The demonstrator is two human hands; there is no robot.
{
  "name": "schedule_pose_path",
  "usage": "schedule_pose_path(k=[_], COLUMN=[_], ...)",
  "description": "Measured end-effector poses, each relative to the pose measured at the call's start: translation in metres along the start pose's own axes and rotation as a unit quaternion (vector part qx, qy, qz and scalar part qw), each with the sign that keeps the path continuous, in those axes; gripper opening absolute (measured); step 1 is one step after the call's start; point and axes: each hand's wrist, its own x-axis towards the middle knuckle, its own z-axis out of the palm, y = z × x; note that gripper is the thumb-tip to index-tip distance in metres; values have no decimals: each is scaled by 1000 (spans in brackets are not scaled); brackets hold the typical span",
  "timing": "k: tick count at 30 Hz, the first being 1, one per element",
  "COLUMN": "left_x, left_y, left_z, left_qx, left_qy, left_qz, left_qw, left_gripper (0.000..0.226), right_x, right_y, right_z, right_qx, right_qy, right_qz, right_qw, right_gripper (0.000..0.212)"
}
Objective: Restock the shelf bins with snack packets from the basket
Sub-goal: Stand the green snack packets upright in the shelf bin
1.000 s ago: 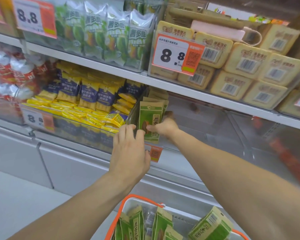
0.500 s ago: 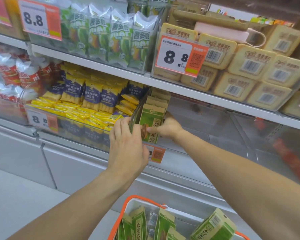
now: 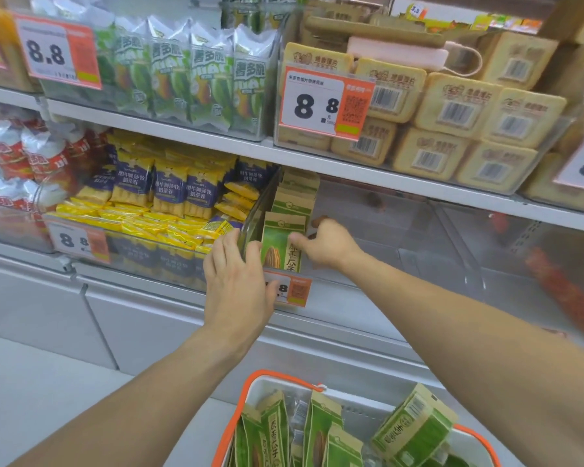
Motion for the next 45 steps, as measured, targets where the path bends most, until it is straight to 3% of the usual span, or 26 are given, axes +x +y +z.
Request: schedule_pose_path(k=[2,4,7,9,11,13,15,17,20,24,26,28,33,36,39,42,45], left_x=[0,-2,-10,-23,-35,-48,-68,-94,-135,-161,-165,-167,-172,-174,-170,-170,-175], left_y=[0,6,23,36,51,65,77,83,78,67,65,67,75,80,84,83,90], left_z=[-5,-13,-15,-4,11,27,46,66,88,89,86,84,93,100,102,104,101], left_qx=[-47,-169,-314,-319,-286,-250,-207,-175,-149,-79,-67,-56,-101,-119,-150,-197,-219], left_qy=[48,76,6,-66,-133,-193,-275,-352,-412,-462,-480,-507,-562,-555,-558,-573,-615], left_qz=[32,76,78,96,121,134,116,74,17,8,-10,-35,-155,-205,-266,-308,-295], left_qw=[997,980,946,941,941,939,932,916,899,883,875,859,806,797,771,734,698], left_gripper=[50,32,20,17,11,6,3,5,5,10,18,32,53,47,38,60,54], right_x=[-15,-44,-108,-147,-178,-196,-205,-209,-218,-223,-218,-214,-205,-208,-228,-260,-282], right_y=[6,19,52,92,137,175,208,234,254,261,264,261,237,220,215,226,230], right_z=[-18,-37,-61,-69,-67,-54,-35,-13,13,29,33,33,33,24,28,53,74], right_qx=[-9,103,354,386,353,237,73,-48,-14,49,79,60,29,75,90,58,62], right_qy=[64,72,-10,-62,-167,-261,-258,-183,-107,-51,-32,-46,-30,-5,-74,-183,-197], right_qz=[-27,-31,24,53,113,182,196,187,193,215,222,219,163,128,112,112,93], right_qw=[998,992,935,919,913,918,943,964,975,974,971,973,986,989,987,975,974], right_gripper=[43,24,9,17,26,31,36,39,59,79,61,20,32,30,31,29,29])
